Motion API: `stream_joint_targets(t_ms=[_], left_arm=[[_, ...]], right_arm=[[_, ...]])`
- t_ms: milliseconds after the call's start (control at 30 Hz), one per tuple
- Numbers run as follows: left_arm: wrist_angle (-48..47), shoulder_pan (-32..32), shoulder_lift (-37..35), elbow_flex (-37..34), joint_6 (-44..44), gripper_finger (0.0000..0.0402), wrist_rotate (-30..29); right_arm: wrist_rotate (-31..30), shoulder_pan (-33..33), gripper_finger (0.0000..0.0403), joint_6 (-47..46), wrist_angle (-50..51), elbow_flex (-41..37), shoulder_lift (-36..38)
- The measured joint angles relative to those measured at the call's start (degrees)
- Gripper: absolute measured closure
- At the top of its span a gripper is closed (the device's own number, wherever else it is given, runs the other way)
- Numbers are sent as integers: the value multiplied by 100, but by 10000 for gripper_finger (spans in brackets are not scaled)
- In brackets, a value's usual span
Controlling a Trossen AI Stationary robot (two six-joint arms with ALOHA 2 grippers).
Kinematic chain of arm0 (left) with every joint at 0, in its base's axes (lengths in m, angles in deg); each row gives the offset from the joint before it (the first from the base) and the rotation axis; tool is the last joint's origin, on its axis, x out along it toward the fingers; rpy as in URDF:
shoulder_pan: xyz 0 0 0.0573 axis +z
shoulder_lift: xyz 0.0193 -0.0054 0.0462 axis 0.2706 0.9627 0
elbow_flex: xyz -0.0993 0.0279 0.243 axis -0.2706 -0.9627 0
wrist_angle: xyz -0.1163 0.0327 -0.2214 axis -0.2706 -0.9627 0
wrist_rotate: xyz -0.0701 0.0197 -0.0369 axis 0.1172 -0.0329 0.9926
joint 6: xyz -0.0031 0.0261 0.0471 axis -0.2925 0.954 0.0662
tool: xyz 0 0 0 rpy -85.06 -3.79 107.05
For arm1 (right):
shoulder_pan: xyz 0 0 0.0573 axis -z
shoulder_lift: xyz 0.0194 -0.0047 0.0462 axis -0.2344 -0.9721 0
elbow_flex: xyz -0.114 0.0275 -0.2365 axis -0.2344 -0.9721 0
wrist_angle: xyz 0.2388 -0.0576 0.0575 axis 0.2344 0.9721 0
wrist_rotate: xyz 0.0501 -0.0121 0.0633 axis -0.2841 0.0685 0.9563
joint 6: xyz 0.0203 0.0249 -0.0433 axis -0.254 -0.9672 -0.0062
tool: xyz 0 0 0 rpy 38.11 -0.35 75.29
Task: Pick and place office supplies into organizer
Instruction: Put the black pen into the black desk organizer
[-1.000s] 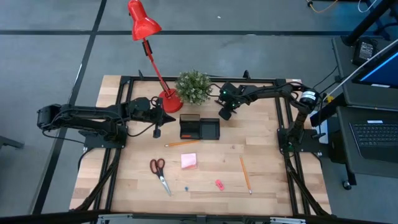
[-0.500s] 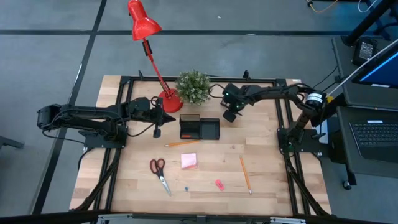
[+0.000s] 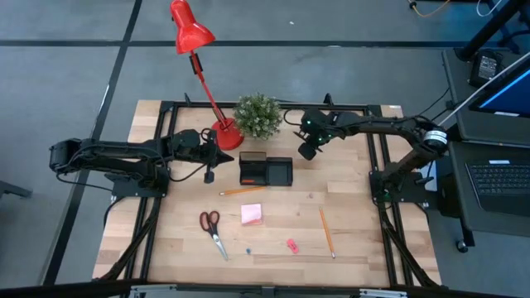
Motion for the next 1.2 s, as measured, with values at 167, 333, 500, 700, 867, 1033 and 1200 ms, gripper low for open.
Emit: stream_joint_targets(t_ms=[167, 333, 500, 700, 867, 1033, 1200], left_arm=[[-1, -1, 0, 0, -1, 400, -2], [1, 1, 0, 0, -1, 399, -1], [1, 0, 0, 0, -2, 399, 0], [1, -1, 0, 0, -2, 400, 0], [1, 1, 0, 0, -2, 399, 0], [1, 1, 0, 0, -2, 400, 0], [1, 1, 0, 0, -2, 399, 1]], right_arm=[[-2, -195, 371, -7, -33, 7, 442], [-8, -529, 372, 5, -146, 7, 766], [-4, -881, 376, 11, -319, 10, 971], [-147, -1236, 371, 31, -550, 12, 1180], [-157, -1581, 380, 169, -1190, -27, 1199], [-147, -1924, 378, 341, -2318, -289, 1197], [-174, -2093, 379, 334, -2957, -566, 1195]])
